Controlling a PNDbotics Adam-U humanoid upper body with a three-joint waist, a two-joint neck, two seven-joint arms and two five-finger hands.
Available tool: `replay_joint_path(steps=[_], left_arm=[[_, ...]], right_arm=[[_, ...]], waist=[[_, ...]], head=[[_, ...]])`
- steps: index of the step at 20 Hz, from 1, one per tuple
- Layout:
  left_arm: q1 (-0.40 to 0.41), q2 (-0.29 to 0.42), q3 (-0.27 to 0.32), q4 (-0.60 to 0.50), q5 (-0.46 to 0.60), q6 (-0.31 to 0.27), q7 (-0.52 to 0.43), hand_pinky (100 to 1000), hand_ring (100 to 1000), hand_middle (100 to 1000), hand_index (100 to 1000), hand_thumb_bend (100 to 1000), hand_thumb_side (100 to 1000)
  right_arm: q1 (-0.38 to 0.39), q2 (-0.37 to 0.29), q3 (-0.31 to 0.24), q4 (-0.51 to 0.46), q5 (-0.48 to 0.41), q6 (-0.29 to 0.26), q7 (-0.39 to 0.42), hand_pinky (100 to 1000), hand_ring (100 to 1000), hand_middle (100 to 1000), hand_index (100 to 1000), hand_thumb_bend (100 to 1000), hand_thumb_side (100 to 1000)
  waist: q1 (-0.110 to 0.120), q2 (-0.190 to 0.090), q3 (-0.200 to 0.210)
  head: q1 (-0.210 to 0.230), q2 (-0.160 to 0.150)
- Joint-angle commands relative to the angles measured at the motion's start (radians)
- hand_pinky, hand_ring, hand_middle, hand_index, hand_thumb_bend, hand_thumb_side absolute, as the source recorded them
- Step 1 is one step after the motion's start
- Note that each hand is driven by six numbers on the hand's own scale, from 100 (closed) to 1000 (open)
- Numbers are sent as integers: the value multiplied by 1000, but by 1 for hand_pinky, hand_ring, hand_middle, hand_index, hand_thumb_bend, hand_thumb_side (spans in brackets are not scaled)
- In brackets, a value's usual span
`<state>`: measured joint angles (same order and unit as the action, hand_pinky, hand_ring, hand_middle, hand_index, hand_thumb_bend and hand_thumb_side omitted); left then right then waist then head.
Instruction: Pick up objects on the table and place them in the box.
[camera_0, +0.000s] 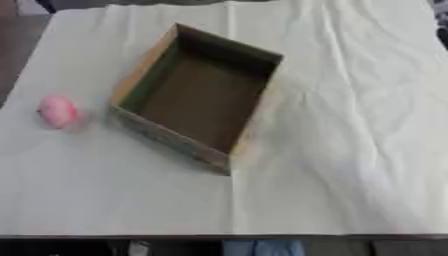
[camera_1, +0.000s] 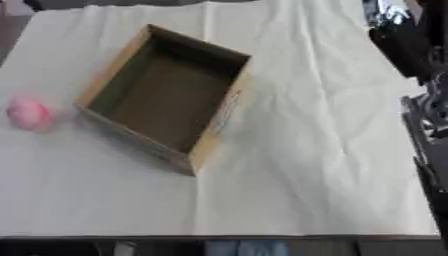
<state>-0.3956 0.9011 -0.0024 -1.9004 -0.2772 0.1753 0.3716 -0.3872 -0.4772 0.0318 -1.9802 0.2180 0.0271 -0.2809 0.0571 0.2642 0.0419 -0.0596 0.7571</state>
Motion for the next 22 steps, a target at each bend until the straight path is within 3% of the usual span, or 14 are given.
replay_joint_path(steps=[1, 12, 22], left_arm=[[-24, 75, -6, 25, -55, -9, -53, 811, 711, 773, 983, 283, 549], [-104, 153, -88, 184, -225, -92, -224, 848, 798, 819, 1000, 481, 749], [-270, 145, -197, 321, -318, -208, -370, 842, 807, 781, 993, 572, 760]], right_arm=[[-7, -6, -6, -20, 3, -1, 3, 680, 812, 696, 864, 335, 698], [3, -1, -5, -20, -3, 4, 3, 680, 812, 695, 864, 336, 699], [10, -3, -3, -20, -5, 7, 6, 680, 812, 694, 864, 335, 698]], waist=[[-5, -20, -2], [-13, -21, -8], [-13, -30, -3]], head=[[-13, -12], [-13, -46], [4, -43]])
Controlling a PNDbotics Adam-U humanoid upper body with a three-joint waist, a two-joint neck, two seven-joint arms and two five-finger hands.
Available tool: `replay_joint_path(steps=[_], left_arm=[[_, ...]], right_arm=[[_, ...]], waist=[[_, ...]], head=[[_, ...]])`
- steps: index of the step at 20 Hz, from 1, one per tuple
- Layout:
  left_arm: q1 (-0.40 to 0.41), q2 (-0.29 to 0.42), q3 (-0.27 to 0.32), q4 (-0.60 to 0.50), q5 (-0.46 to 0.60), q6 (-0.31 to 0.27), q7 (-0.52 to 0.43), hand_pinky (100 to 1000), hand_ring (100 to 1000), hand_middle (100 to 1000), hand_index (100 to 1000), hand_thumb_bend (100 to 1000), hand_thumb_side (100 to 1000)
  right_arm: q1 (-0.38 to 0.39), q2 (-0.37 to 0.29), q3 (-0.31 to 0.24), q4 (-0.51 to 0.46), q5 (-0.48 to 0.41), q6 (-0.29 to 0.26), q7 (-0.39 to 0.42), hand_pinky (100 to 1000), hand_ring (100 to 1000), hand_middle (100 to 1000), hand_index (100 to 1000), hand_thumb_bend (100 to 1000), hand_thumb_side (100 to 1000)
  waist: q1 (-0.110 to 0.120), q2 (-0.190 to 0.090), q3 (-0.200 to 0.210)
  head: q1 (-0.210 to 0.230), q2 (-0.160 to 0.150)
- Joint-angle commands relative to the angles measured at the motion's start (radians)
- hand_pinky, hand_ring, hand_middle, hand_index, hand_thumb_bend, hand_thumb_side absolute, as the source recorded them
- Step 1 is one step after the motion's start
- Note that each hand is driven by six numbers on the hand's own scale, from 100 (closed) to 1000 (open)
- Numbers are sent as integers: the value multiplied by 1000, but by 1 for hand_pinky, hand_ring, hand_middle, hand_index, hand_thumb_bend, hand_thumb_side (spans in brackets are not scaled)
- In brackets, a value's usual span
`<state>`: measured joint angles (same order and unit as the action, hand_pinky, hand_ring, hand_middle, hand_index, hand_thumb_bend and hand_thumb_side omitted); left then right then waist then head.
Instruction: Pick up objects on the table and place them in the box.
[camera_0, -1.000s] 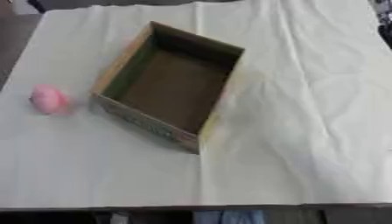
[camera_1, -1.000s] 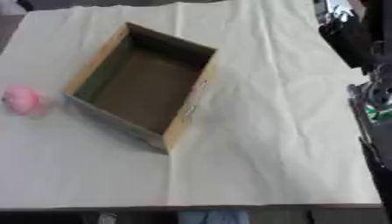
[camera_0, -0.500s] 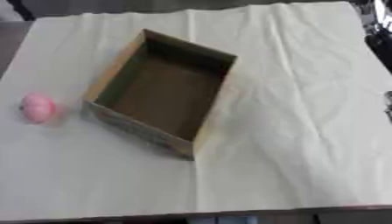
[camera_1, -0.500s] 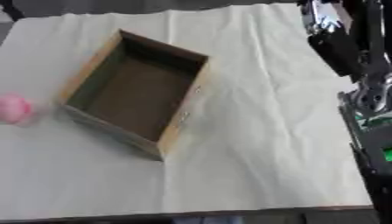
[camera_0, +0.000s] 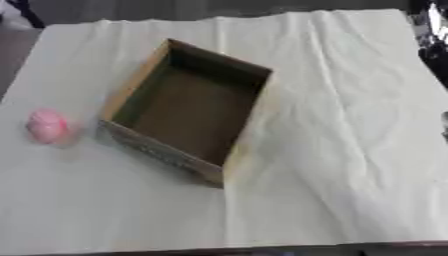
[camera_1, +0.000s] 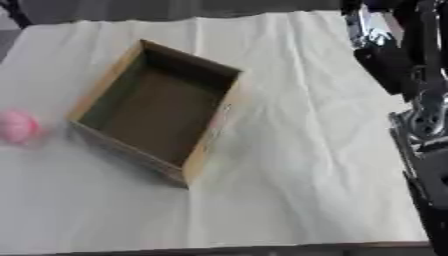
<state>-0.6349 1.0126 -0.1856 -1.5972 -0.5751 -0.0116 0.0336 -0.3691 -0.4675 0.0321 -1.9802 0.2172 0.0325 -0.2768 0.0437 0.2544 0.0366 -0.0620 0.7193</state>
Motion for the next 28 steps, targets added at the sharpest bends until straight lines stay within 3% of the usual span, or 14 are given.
replay_joint_path(steps=[1, 7, 10, 14, 17, 21, 25, 28], left_arm=[[-44, 32, -27, 26, -31, -31, -46, 839, 811, 781, 986, 576, 757], [-147, -10, -104, 83, -106, -84, -145, 835, 837, 813, 979, 571, 724], [-226, -49, -81, 66, -115, -85, -419, 835, 849, 824, 994, 563, 707], [-270, -73, -86, 62, -129, -76, -594, 840, 873, 842, 997, 574, 678], [-280, -78, -97, 81, -143, -86, -651, 851, 892, 852, 1000, 607, 551], [-278, -78, -102, 106, -135, -103, -709, 868, 904, 875, 1000, 534, 435], [-270, -73, -109, 125, -108, -107, -758, 878, 917, 881, 1000, 493, 386], [-263, -72, -112, 138, -70, -115, -795, 879, 912, 878, 1000, 542, 378]], right_arm=[[-7, -13, -3, -20, -4, 2, 3, 680, 812, 694, 864, 335, 698], [-4, -13, 0, -20, -6, 2, 7, 680, 813, 694, 864, 335, 698], [0, -14, 0, -20, -6, 3, 7, 680, 813, 694, 864, 335, 698], [0, -14, 0, -20, -7, 3, 7, 680, 813, 694, 864, 334, 698], [0, -15, 1, -20, -8, 3, 8, 680, 813, 693, 863, 336, 699], [0, -15, 1, -20, -9, 4, 7, 680, 813, 692, 863, 336, 699], [0, -15, 1, -20, -8, 4, 7, 681, 813, 692, 862, 339, 700], [0, -15, 0, -20, -7, 4, 7, 681, 812, 692, 862, 339, 700]], waist=[[1, -21, 2], [3, -28, 7], [2, -30, 12], [1, -28, 11], [2, -25, 10], [3, -22, 12], [3, -21, 12], [2, -19, 12]], head=[[9, -6], [19, -6], [13, -8], [11, -14], [11, -19], [11, -27], [12, -33], [12, -36]])
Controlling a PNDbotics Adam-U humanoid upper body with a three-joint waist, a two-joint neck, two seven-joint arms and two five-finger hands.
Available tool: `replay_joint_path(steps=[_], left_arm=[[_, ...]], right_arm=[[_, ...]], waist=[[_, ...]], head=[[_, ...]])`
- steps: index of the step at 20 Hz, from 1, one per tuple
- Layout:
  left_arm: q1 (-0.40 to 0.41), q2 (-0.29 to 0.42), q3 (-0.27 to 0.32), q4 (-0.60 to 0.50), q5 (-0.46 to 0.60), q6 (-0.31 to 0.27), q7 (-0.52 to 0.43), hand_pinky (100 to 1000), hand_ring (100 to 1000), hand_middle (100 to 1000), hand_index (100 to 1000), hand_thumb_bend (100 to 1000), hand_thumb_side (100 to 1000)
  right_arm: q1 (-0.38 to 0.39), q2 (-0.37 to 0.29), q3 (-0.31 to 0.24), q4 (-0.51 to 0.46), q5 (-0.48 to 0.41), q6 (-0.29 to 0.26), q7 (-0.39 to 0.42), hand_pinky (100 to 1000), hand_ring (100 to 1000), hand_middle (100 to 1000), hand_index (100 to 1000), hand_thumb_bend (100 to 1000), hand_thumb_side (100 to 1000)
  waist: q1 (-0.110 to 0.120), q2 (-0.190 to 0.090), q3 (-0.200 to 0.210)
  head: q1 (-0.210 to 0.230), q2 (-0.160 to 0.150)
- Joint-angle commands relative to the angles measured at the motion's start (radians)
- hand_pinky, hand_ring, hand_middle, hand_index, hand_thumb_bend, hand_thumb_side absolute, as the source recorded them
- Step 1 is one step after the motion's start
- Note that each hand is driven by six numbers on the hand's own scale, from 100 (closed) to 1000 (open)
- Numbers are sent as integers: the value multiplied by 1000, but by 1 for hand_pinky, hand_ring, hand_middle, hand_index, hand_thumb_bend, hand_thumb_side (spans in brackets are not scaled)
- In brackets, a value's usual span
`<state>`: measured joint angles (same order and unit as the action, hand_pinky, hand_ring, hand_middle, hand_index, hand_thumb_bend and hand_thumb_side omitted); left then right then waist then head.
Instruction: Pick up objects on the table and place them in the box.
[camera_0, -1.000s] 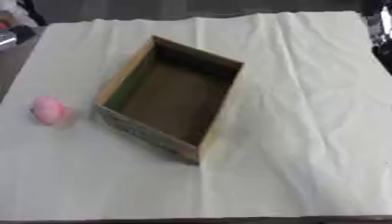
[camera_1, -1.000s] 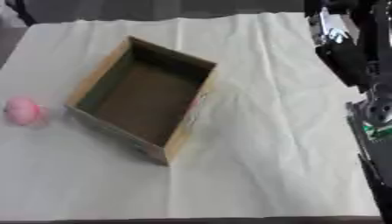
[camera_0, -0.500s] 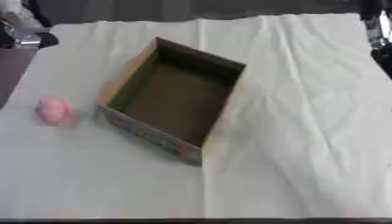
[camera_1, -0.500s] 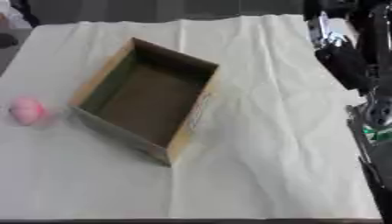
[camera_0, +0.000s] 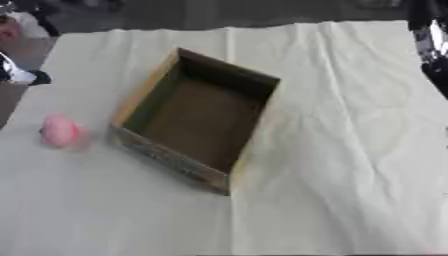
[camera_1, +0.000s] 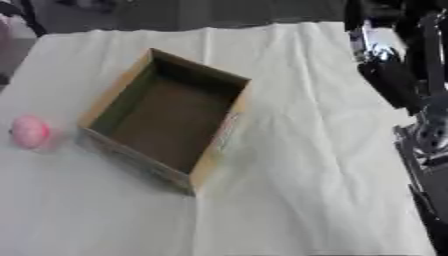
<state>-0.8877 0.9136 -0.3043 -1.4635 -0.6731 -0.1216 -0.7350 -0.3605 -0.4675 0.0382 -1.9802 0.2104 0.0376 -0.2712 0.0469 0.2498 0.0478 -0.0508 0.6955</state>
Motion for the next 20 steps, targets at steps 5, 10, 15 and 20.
replay_joint_path(steps=[5, 10, 15, 20], left_arm=[[4, 37, -2, 12, 66, -14, -75, 871, 909, 875, 1000, 607, 374], [7, 40, -3, 13, 76, -13, -92, 871, 909, 875, 1000, 607, 374], [29, 44, -21, 41, 77, -1, -120, 842, 882, 844, 1000, 645, 357], [40, 40, -30, 68, 97, 18, -144, 824, 858, 829, 988, 637, 361]], right_arm=[[-8, -15, -6, -20, -1, -1, 2, 682, 813, 692, 862, 338, 699], [-8, -15, -5, -20, -1, 0, 2, 682, 813, 692, 862, 338, 699], [-11, -15, -5, -20, -1, -1, 3, 682, 813, 692, 862, 339, 700], [-15, -15, -5, -20, -1, -1, 4, 683, 813, 692, 861, 339, 700]], waist=[[-2, -11, 1], [-2, -10, 1], [-6, -4, -2], [-11, 4, -5]], head=[[3, -16], [3, -18], [6, -22], [11, -26]])
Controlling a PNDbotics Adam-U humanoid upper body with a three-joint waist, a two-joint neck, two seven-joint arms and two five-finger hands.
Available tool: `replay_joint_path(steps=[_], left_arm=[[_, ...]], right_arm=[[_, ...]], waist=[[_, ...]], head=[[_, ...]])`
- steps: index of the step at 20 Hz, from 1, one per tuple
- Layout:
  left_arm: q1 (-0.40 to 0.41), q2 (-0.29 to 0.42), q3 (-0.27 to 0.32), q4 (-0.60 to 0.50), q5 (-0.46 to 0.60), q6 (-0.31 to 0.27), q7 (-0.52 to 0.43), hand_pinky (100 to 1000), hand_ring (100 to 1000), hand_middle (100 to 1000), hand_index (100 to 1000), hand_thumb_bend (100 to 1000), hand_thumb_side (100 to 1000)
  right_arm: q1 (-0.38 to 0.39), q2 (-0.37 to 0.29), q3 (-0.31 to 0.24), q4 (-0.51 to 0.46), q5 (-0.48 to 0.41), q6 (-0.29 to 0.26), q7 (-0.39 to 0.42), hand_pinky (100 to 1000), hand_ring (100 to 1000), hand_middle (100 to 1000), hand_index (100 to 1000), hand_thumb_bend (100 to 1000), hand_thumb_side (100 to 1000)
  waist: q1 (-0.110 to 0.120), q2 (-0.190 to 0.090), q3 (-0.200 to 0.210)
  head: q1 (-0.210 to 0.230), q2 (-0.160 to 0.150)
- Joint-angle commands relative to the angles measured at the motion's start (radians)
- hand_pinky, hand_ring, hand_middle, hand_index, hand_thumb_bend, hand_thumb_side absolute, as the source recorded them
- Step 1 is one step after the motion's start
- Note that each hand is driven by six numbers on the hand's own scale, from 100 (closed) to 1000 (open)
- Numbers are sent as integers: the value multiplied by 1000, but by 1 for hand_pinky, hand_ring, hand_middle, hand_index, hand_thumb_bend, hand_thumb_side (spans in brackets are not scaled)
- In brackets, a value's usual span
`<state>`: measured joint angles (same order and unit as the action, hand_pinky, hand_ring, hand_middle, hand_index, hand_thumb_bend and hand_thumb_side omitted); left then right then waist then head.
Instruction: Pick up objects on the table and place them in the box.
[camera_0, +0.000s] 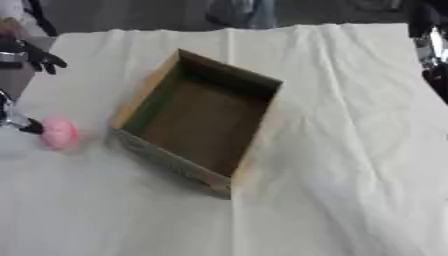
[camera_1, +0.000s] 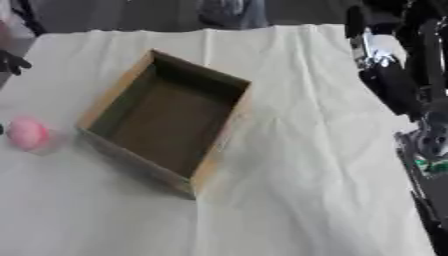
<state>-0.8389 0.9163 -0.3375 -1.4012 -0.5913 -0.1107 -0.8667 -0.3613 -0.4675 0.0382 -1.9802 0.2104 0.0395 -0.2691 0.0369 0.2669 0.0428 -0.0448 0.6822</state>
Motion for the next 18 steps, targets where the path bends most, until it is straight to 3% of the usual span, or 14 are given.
replay_joint_path(steps=[1, 10, 18], left_arm=[[-7, 37, 0, 10, 21, 10, -17, 817, 852, 824, 981, 632, 358], [9, 32, -23, 34, 47, 28, -39, 807, 836, 817, 959, 610, 359], [0, 3, -34, 95, -21, 24, -13, 794, 836, 815, 954, 559, 370]], right_arm=[[-15, -15, -5, -20, -1, -3, 2, 683, 813, 692, 861, 339, 700], [-20, -14, -3, -20, -4, -3, 4, 683, 813, 691, 862, 340, 700], [-20, -12, -5, -20, -6, -4, 3, 684, 813, 690, 862, 339, 700]], waist=[[-1, -12, 0], [-5, -3, -1], [-9, 3, -5]], head=[[5, -13], [7, -17], [13, -26]])
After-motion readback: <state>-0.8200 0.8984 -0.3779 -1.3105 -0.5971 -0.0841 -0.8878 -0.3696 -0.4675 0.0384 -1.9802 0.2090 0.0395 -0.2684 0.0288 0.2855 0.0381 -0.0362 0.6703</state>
